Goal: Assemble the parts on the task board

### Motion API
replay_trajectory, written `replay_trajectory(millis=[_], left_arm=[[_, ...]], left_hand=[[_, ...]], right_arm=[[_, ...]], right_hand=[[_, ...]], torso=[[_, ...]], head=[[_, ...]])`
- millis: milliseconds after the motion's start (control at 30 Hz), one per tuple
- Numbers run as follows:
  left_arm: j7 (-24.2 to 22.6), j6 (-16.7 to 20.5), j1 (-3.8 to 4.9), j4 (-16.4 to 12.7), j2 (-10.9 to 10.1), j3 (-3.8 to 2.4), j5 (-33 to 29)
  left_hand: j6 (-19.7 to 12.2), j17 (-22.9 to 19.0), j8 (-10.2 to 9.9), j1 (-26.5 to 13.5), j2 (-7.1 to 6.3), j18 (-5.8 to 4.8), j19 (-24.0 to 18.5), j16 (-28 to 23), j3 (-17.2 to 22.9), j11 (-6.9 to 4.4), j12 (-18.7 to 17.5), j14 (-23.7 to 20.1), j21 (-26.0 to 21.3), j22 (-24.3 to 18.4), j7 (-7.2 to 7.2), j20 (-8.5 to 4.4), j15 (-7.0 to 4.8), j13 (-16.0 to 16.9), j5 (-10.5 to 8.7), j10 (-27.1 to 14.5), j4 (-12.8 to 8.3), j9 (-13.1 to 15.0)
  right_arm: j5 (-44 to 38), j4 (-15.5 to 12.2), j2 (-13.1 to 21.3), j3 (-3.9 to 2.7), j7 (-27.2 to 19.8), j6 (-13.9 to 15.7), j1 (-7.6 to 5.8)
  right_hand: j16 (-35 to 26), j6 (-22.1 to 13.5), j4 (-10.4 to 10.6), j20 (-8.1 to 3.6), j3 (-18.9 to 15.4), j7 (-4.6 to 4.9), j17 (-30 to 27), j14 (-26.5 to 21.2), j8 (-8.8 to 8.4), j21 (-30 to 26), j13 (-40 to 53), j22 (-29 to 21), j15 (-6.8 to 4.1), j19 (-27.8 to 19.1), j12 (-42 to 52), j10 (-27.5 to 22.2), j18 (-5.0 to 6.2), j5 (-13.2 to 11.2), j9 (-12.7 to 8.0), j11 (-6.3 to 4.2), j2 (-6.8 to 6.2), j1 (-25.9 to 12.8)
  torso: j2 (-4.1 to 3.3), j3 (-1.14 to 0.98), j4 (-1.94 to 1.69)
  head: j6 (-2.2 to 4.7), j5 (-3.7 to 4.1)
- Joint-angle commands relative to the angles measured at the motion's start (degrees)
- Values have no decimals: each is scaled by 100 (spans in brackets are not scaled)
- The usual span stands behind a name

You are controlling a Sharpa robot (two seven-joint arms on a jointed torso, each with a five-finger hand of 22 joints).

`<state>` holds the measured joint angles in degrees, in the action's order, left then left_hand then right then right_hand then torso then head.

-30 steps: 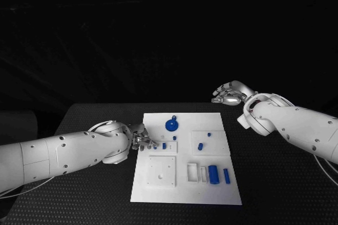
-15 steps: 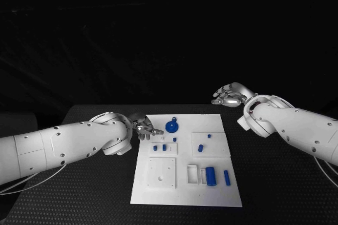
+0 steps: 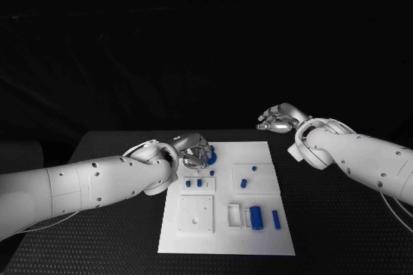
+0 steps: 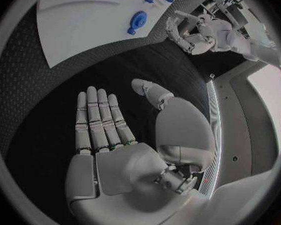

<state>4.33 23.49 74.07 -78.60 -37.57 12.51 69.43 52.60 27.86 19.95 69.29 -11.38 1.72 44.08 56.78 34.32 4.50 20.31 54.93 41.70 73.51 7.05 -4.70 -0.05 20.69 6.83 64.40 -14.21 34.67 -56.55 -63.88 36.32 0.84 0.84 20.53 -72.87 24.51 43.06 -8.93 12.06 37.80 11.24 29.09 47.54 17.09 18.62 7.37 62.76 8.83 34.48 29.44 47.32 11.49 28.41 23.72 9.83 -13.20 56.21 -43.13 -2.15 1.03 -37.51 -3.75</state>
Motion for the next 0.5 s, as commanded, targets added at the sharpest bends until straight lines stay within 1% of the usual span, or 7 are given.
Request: replay_trajectory(millis=[33, 100, 233, 367, 500], left_arm=[[-495, 243, -49, 114, 114, 17, 1020], [-484, 196, -65, 162, 164, 27, 1258], [-352, -104, -101, 286, 301, 38, 1698], [-251, -275, -120, 341, 369, 50, 1914], [-210, -365, -149, 470, 456, 52, 1984]], left_hand=[[44, 5, -57, 38, -46, 10, 71, -22, 12, 14, -176, 67, -33, 19, 0, -94, -4, -65, -18, 48, -38, -40], [74, 15, -85, 71, -42, 13, 105, -6, 26, 46, -328, 93, -34, 39, 3, -107, -18, -118, -20, 41, -49, -63], [125, 52, -156, 113, -40, 12, 176, 56, 21, 69, -601, 164, -33, 95, 4, -136, -45, -194, -25, 110, -71, -115], [133, 61, -199, 107, -38, 12, 191, 67, 19, 103, -776, 180, -50, 118, 16, -132, -32, -269, -29, 80, -52, -141], [119, 75, -259, 97, -48, 19, 212, 89, 13, 123, -947, 202, -72, 145, 27, -125, -23, -343, -42, 73, -14, -180]], right_arm=[[14, -5, 0, -2, -67, -62, 3], [15, -6, 0, -2, -67, -66, 5], [15, -3, -8, -2, -69, -69, 6], [16, -6, -16, -2, -71, -67, 6], [16, -9, -16, -2, -70, -69, 6]], right_hand=[[-28, -29, -1, -11, -20, 150, -7, -3, 24, -30, -11, 6, 31, -46, -34, 43, -61, 35, -6, 15, 11, 65], [-28, -29, -2, -11, -20, 150, -7, -3, 24, -31, -12, 6, 31, -46, -34, 43, -61, 35, -6, 15, 11, 66], [-28, -29, -1, -11, -20, 150, -8, -3, 24, -31, -15, 7, 31, -46, -35, 44, -61, 35, -7, 15, 12, 66], [-28, -29, -1, -10, -21, 150, -9, -2, 24, -32, -17, 8, 31, -47, -35, 45, -60, 36, -7, 15, 14, 66], [-28, -29, 0, -10, -21, 150, -10, -2, 25, -33, -19, 9, 31, -47, -35, 46, -60, 36, -8, 15, 15, 66]], torso=[[-2, 0, 9], [-4, -2, 9], [-4, -4, 11], [-4, -7, 9], [-5, -6, 11]], head=[[17, 10], [23, 19], [26, 26], [17, 41], [11, 47]])
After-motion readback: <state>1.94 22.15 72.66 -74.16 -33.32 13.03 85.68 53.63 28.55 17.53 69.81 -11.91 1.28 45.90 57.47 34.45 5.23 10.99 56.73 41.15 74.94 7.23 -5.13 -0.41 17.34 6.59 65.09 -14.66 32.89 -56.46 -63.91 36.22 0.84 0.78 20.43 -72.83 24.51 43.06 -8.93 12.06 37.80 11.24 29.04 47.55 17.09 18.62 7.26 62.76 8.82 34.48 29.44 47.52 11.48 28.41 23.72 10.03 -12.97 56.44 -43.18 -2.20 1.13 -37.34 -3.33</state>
